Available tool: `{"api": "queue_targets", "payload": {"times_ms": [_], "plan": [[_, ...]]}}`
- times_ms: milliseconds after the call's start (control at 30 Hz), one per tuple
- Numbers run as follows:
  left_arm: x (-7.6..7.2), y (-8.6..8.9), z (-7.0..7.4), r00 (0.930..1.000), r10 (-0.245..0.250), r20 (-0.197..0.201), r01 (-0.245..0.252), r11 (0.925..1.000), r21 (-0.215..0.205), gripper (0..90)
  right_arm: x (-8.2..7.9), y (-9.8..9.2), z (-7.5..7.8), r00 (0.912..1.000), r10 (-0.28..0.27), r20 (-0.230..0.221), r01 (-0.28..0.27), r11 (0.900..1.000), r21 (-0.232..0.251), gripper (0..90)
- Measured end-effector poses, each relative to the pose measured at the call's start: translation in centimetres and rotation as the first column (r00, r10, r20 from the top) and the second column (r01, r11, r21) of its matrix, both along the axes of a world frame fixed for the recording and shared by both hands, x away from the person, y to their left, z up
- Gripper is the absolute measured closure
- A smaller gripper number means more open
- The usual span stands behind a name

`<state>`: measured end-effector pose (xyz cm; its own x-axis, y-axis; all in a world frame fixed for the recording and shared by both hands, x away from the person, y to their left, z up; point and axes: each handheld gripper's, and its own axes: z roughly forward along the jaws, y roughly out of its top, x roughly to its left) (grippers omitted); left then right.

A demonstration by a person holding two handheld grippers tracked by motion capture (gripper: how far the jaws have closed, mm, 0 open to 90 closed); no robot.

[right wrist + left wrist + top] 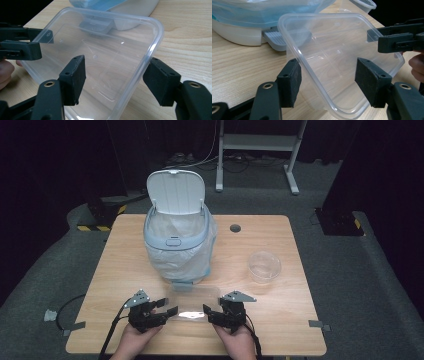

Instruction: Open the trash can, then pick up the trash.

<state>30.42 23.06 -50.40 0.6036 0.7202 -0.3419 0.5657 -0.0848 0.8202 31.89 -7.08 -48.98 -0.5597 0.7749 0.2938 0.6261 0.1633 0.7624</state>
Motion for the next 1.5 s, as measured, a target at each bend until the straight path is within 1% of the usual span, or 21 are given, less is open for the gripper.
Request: {"api": "queue_targets", "payload": {"times_ms": [100, 167, 233, 333, 367, 433, 467, 500, 567, 600, 700, 867, 900, 1033, 1067, 1133, 1300, 1367, 1433, 1467, 1500], "plan": [[-0.3, 0.0, 0.1, 0.9999, 0.004, 0.011, -0.004, 0.9999, 0.012, 39.5, -0.2, 0.0, 0.1, 1.0, -0.004, 0.009, 0.004, 1.0, -0.002, 38.8], [-0.6, 0.1, 0.2, 0.9998, 0.005, 0.02, -0.005, 0.9999, 0.011, 43.0, -0.5, -0.1, 0.4, 0.9995, -0.006, 0.031, 0.007, 1.0, -0.014, 44.8], [-0.7, 0.1, 0.2, 0.9996, 0.008, 0.026, -0.009, 0.9998, 0.02, 44.0, -0.6, -0.1, 0.6, 0.9991, -0.006, 0.042, 0.007, 1.0, -0.016, 47.4], [-1.2, 0.0, 0.3, 0.998, 0.027, 0.057, -0.03, 0.9978, 0.059, 51.4, -0.9, 0.0, 0.9, 0.9965, -0.011, 0.083, 0.015, 0.999, -0.049, 56.4], [-1.3, 0.1, 0.2, 0.9975, 0.038, 0.06, -0.041, 0.9974, 0.059, 56.7, -1.1, 0.0, 1.0, 0.996, -0.014, 0.089, 0.02, 0.998, -0.057, 61.1], [-1.3, 0.1, 0.2, 0.9971, 0.043, 0.064, -0.047, 0.997, 0.062, 58.2, -1.1, 0.0, 1.0, 0.9955, -0.016, 0.094, 0.021, 0.998, -0.058, 62.6], [-1.3, 0.1, 0.1, 0.9967, 0.045, 0.068, -0.05, 0.9964, 0.068, 60.0, -1.2, -0.1, 1.1, 0.9943, -0.019, 0.105, 0.025, 0.998, -0.06, 65.6], [-1.4, 0.1, 0.2, 0.9964, 0.047, 0.071, -0.052, 0.9959, 0.074, 60.8, -1.2, -0.1, 1.1, 0.9926, -0.015, 0.12, 0.023, 0.997, -0.07, 66.3], [-1.5, 0.1, 0.2, 0.9942, 0.062, 0.088, -0.069, 0.9946, 0.078, 62.8, -1.3, 0.0, 1.2, 0.9919, -0.013, 0.127, 0.023, 0.997, -0.076, 66.8], [-1.6, 0.2, 0.3, 0.9933, 0.069, 0.093, -0.076, 0.995, 0.065, 66.8, -1.4, -0.1, 1.3, 0.9906, -0.011, 0.136, 0.022, 0.997, -0.079, 67.8], [-1.8, 0.2, 0.3, 0.9911, 0.078, 0.108, -0.085, 0.9946, 0.059, 69.8, -1.5, -0.2, 1.4, 0.989, -0.013, 0.148, 0.025, 0.997, -0.078, 68.4], [-2.4, 0.1, 0.6, 0.9835, 0.092, 0.156, -0.1, 0.9938, 0.047, 71.2, -1.9, -0.3, 1.7, 0.9841, -0.014, 0.177, 0.027, 0.997, -0.07, 68.9], [-2.4, 0.1, 0.6, 0.9835, 0.092, 0.156, -0.1, 0.9938, 0.047, 71.4, -1.9, -0.3, 1.7, 0.9841, -0.014, 0.177, 0.027, 0.997, -0.07, 68.9], [-2.6, 0.3, 1.0, 0.9763, 0.101, 0.192, -0.108, 0.9937, 0.028, 71.9, -2.1, -0.3, 1.9, 0.9799, -0.016, 0.199, 0.028, 0.998, -0.059, 68.9], [-2.7, 0.4, 1.1, 0.9739, 0.103, 0.202, -0.11, 0.9937, 0.024, 72.0, -2.2, -0.3, 2.0, 0.9765, -0.017, 0.215, 0.029, 0.998, -0.052, 68.9], [-2.8, 0.5, 1.3, 0.9686, 0.112, 0.222, -0.116, 0.9933, 0.006, 72.0, -2.3, -0.3, 2.1, 0.9752, -0.017, 0.221, 0.029, 0.998, -0.048, 68.9], [-3.2, 0.8, 1.9, 0.9594, 0.128, 0.251, -0.127, 0.9917, -0.022, 72.0, -2.6, 0.0, 2.3, 0.9677, -0.012, 0.252, 0.023, 0.999, -0.041, 68.6], [-3.3, 0.9, 2.0, 0.9579, 0.133, 0.255, -0.13, 0.9911, -0.028, 72.1, -2.6, 0.1, 2.3, 0.9663, -0.013, 0.257, 0.024, 0.999, -0.041, 68.6], [-3.4, 1.0, 2.3, 0.9535, 0.137, 0.268, -0.134, 0.9905, -0.029, 72.4, -2.6, 0.2, 2.4, 0.963, -0.013, 0.269, 0.024, 0.999, -0.036, 68.5], [-3.5, 1.0, 2.4, 0.9478, 0.149, 0.282, -0.146, 0.9888, -0.033, 72.4, -2.7, 0.4, 2.6, 0.959, -0.011, 0.283, 0.022, 0.999, -0.035, 68.4], [-3.5, 1.0, 2.4, 0.9478, 0.149, 0.282, -0.146, 0.9888, -0.033, 72.4, -2.7, 0.4, 2.6, 0.959, -0.011, 0.283, 0.022, 0.999, -0.035, 68.4]]}}
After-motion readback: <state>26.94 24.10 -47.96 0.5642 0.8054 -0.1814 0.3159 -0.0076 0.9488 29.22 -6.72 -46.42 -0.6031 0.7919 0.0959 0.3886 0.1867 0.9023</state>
